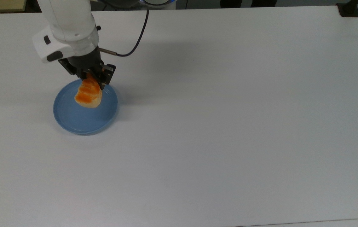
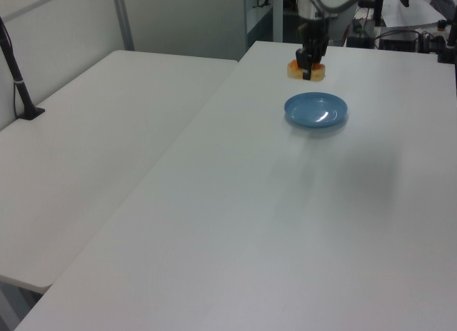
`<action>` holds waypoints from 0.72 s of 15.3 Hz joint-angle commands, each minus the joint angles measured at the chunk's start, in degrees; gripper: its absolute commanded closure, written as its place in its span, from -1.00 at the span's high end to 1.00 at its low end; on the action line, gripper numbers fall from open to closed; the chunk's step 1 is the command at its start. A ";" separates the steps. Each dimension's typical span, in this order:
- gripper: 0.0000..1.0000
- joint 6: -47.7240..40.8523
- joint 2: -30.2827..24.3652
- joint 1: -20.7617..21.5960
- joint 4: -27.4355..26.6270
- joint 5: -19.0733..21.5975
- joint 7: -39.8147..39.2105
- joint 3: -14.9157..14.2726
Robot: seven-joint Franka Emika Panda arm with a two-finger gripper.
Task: Put the bread on a plate
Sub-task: 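Lift the bread roll and carry it over the blue plate, then lower the bread roll onto the plate and open the gripper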
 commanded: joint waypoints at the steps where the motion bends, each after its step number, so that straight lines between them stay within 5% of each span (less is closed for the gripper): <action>1: -0.10 4.00 -0.76 -0.99 -4.13 -2.39 1.52 -0.32; 11: -0.11 11.65 7.24 -2.40 -5.79 -9.69 6.35 -0.32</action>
